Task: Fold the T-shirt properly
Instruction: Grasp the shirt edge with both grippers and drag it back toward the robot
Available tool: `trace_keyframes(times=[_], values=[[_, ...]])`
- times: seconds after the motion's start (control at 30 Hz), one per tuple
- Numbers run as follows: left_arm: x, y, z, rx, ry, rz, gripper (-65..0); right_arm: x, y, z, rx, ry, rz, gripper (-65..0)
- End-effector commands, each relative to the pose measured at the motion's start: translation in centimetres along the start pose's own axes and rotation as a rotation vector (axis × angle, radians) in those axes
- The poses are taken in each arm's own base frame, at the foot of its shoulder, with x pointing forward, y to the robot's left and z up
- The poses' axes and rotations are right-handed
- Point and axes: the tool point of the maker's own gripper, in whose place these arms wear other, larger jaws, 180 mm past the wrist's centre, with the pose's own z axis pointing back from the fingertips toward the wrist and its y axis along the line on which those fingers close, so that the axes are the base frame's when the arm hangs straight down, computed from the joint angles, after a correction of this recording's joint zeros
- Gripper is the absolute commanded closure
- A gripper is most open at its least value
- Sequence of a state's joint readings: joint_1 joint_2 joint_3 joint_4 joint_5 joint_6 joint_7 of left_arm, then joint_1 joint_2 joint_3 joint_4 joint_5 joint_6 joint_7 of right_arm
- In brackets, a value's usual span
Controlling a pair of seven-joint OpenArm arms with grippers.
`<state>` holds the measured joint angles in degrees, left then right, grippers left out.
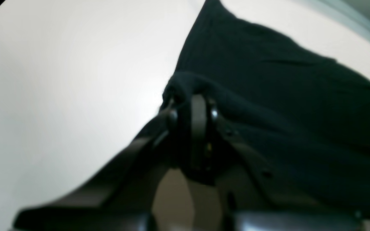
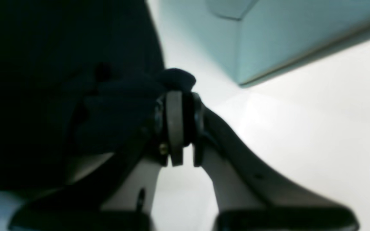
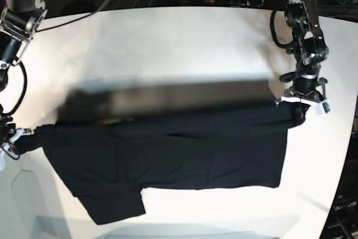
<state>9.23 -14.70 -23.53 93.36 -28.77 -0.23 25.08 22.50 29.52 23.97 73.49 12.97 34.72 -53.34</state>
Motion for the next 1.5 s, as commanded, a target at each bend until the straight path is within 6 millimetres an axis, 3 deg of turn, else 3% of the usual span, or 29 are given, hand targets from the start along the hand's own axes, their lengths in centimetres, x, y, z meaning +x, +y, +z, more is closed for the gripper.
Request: trace_keyframes(times=[0.0,0.2,0.27,0.4,0.43,0.73,0.87,1.0,1.13,1.33,1.47], values=[[2.4,0.3,0.1,0.003,-0.07,-0.023,-0.3,2.7,-1.3,0.9,-0.033,-0.069,0.016,0.0],[1.6,0.7,0.4,0.01,-0.048,-0.034,-0.3,-1.8,0.9,-0.2,0.007,0.048,0.089,0.0],[1.5,0.8,0.4,0.01,-0.047,-0.035,-0.3,-1.2,0.6,0.2,-0.004,0.025,0.093,0.0],[2.0,0.9,0.5,0.012,-0.058,-0.043,-0.3,2.4,-1.0,2.6,-0.066,-0.09,0.074,0.0],[2.3,1.0,0.5,0.014,-0.06,-0.052,-0.3,2.5,-1.0,2.7,-0.067,-0.093,0.075,0.0],[0.9,1.5,1.0,0.019,-0.024,-0.06,-0.3,-3.1,0.1,1.7,-0.035,0.041,0.092,0.0],[0.0,1.9,1.4,0.026,-0.005,-0.065,-0.3,-2.8,-0.2,1.9,-0.044,0.037,0.095,0.0],[-0.1,2.0,1.5,0.027,0.001,-0.072,-0.3,-0.2,-2.0,3.4,-0.094,-0.046,0.053,0.0],[-1.2,2.6,2.0,0.037,0.026,-0.078,-0.3,-2.2,-0.9,2.9,-0.07,0.01,0.088,0.0],[-1.6,2.7,2.2,0.039,0.031,-0.075,-0.3,0.0,-2.2,5.2,-0.131,-0.138,-0.028,0.0],[-1.5,2.6,2.2,0.039,0.03,-0.076,-0.3,0.0,-1.5,4.9,-0.115,-0.128,-0.004,0.0]])
